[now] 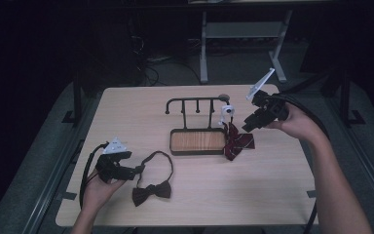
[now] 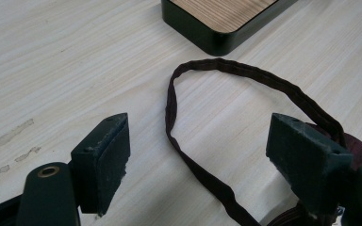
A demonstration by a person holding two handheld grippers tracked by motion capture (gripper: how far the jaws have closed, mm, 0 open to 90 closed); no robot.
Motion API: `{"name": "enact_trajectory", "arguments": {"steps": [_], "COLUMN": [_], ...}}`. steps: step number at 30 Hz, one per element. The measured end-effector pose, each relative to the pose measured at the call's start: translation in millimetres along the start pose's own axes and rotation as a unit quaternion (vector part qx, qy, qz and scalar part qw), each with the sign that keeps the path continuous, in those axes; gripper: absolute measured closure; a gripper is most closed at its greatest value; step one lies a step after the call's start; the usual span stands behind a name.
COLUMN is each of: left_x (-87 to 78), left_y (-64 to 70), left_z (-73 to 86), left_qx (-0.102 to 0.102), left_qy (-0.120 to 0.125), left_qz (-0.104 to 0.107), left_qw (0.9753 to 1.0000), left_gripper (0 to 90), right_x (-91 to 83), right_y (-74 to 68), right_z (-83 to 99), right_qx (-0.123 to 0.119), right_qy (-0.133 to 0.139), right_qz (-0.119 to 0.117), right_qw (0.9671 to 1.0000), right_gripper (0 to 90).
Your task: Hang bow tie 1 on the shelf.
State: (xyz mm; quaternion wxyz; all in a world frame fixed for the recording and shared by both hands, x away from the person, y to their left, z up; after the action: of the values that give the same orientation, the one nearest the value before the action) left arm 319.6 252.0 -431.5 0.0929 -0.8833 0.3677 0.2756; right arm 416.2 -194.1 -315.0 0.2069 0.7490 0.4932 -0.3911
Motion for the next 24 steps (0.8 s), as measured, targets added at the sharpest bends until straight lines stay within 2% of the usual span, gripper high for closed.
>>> {"name": "enact_trajectory", "arguments": {"steps": [15, 24], "left_x": [1.2, 1.8], "left_y": [0.5, 1.4], "left_z": [0.6, 1.1], "left_qx": [0.001, -0.001], "left_qy": [-0.005, -0.008], "left_qz": [-0.001, -0.001], "left_qw": [1.0000, 1.0000], "left_gripper": [22.1, 22.2], "right_x": [8.0, 15.6], "right_y": [-11.3, -12.9], "right_z": [15.8, 33.3], "right_qx": [-0.005, 0.005], "right_qy": [-0.001, 0.004], "right_qz": [-0.009, -0.013], "right_qw": [0.9999, 0.9999], "right_gripper": [56.4, 49.3]}}
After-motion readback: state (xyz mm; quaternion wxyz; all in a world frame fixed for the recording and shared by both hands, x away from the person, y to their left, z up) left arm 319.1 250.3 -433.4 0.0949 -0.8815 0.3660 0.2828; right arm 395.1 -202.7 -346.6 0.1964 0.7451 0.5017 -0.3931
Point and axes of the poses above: each handheld gripper's, and its own axes: x roughly forward along the jaws, z roughly out of its underside, y roughly to its right, the point moved 2 cm from there along x, roughly forward along the jaws, and after that the axes turned 10 degrees about y, right-handed, at the moved point
